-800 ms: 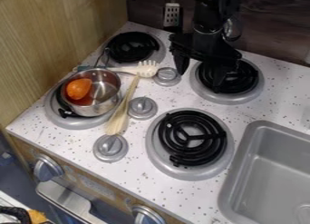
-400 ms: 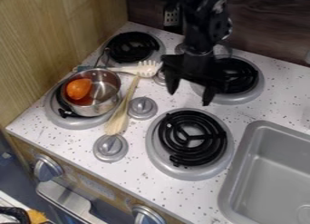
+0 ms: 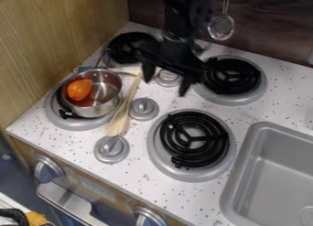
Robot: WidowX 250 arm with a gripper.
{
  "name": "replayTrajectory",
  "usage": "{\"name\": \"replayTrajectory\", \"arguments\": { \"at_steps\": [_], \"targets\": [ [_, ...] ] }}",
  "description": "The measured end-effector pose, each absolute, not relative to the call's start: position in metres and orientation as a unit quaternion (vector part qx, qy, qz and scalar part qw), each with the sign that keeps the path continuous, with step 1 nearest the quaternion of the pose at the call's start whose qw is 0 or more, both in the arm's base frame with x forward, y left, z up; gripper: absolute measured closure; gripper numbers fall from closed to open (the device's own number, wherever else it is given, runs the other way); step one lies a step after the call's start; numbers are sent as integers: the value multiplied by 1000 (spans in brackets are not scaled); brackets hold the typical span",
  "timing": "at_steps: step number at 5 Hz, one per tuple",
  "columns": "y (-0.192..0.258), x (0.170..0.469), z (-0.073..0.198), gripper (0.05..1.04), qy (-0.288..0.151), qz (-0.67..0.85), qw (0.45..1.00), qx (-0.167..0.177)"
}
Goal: Move the orange object to the upper right burner
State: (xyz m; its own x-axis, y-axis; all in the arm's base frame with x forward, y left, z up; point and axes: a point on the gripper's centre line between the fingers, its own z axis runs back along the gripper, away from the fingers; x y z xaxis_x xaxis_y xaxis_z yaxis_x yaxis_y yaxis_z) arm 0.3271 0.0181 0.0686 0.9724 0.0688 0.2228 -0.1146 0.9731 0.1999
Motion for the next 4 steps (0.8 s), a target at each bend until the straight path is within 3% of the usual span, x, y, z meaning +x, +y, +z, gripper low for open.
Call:
{"name": "replayTrajectory", "arguments": {
  "at_steps": [2,3,4],
  "targets": [
    [78,314,79,83,-65,66,991,95],
    [106,317,85,83,-77,75,989,100],
    [136,312,76,83,-62,113,986,102]
  ]
}}
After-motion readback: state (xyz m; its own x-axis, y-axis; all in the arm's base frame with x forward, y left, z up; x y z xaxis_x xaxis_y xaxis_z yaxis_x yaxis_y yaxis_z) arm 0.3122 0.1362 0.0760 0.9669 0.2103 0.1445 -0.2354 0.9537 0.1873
